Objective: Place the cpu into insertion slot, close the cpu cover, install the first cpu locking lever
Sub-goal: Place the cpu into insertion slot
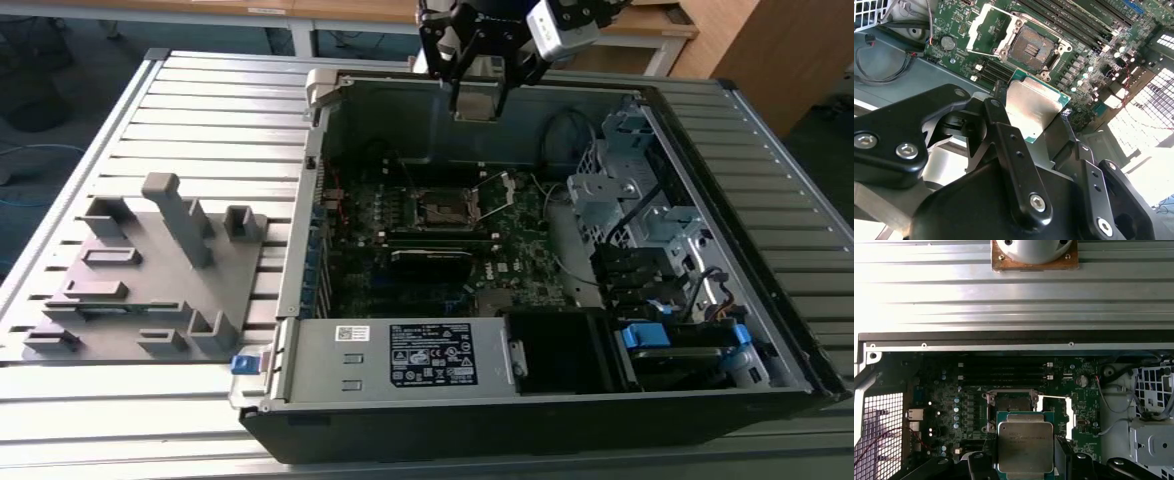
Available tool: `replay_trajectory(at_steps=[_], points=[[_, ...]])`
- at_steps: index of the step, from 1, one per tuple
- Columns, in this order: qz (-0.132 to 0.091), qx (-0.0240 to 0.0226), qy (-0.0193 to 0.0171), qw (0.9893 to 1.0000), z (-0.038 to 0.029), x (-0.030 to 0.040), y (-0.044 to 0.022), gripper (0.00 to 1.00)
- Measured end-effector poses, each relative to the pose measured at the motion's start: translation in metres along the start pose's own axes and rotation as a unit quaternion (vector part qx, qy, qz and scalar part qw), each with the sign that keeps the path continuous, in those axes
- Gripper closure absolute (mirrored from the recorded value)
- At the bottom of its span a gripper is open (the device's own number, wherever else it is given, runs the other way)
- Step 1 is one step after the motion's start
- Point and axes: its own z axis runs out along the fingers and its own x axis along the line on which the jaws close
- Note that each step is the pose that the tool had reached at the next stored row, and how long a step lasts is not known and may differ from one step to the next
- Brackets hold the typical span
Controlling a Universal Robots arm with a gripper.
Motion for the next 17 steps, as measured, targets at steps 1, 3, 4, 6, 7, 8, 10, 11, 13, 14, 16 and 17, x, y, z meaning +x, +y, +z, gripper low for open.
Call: replay_trajectory(at_steps=[1, 3, 4, 6, 7, 8, 10, 11, 13, 14, 16, 17], points=[[0.000, 0.0001, 0.0000, 1.0000, 0.0005, 0.0000, -0.0001, 0.46], [0.000, 0.0002, 0.0001, 1.0000, 0.0020, 0.0000, -0.0002, 0.46], [0.000, 0.0003, 0.0001, 1.0000, 0.0025, 0.0000, -0.0003, 0.46], [0.000, 0.0003, 0.0001, 1.0000, 0.0029, 0.0000, -0.0003, 0.46], [0.000, 0.0003, 0.0001, 1.0000, 0.0030, 0.0000, -0.0003, 0.46], [0.000, 0.0002, 0.0001, 1.0000, 0.0034, 0.0000, -0.0004, 0.46], [0.000, 0.0002, 0.0001, 1.0000, 0.0037, 0.0000, -0.0004, 0.46], [0.000, 0.0002, 0.0001, 1.0000, 0.0037, -0.0001, -0.0004, 0.46], [0.000, 0.0001, 0.0000, 1.0000, 0.0044, -0.0001, -0.0004, 0.46], [0.000, 0.0001, 0.0000, 1.0000, 0.0049, -0.0001, -0.0005, 0.46], [0.000, 0.0002, 0.0000, 1.0000, 0.0062, -0.0001, -0.0006, 0.46], [0.000, 0.0002, 0.0000, 1.0000, 0.0068, -0.0001, -0.0006, 0.46]])
